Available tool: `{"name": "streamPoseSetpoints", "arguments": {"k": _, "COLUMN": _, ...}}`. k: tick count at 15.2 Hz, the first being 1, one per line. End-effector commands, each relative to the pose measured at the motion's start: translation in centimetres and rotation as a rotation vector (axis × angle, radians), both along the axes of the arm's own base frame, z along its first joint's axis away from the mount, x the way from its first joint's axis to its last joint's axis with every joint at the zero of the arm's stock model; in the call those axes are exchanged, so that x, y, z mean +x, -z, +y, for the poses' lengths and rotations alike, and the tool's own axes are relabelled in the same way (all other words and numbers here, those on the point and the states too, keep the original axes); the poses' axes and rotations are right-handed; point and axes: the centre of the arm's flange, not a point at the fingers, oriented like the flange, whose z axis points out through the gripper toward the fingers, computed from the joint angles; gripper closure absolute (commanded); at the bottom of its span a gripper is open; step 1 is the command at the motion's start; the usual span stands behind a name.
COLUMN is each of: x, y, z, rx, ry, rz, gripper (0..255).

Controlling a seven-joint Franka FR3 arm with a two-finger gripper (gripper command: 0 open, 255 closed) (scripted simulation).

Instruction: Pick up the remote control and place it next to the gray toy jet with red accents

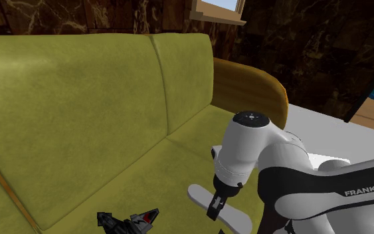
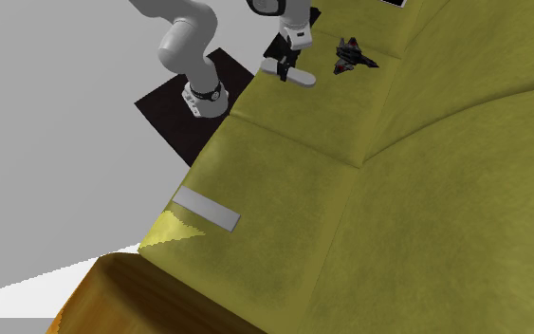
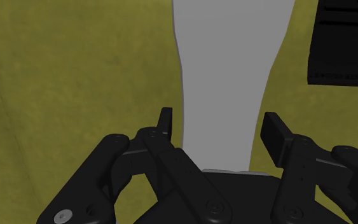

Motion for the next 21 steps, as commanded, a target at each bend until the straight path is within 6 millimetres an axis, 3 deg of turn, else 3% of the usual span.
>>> {"name": "streamPoseSetpoints", "arguments": {"k": 1, "x": -0.1, "y": 0.7, "z": 0.1, "rx": 0.001, "ry": 0.000, "rz": -0.001, "gripper": 255}}
{"name": "streamPoseSetpoints", "arguments": {"k": 8, "x": -0.1, "y": 0.7, "z": 0.1, "rx": 0.001, "ry": 0.000, "rz": -0.001, "gripper": 255}}
{"name": "streamPoseSetpoints", "arguments": {"k": 9, "x": -0.1, "y": 0.7, "z": 0.1, "rx": 0.001, "ry": 0.000, "rz": -0.001, "gripper": 0}}
{"name": "streamPoseSetpoints", "arguments": {"k": 14, "x": -0.1, "y": 0.7, "z": 0.1, "rx": 0.001, "ry": 0.000, "rz": -0.001, "gripper": 0}}
{"name": "streamPoseSetpoints", "arguments": {"k": 18, "x": -0.1, "y": -4.3, "z": 0.1, "rx": 0.001, "ry": 0.000, "rz": -0.001, "gripper": 0}}
{"name": "streamPoseSetpoints", "arguments": {"k": 21, "x": -0.1, "y": -4.3, "z": 0.1, "rx": 0.001, "ry": 0.000, "rz": -0.001, "gripper": 0}}
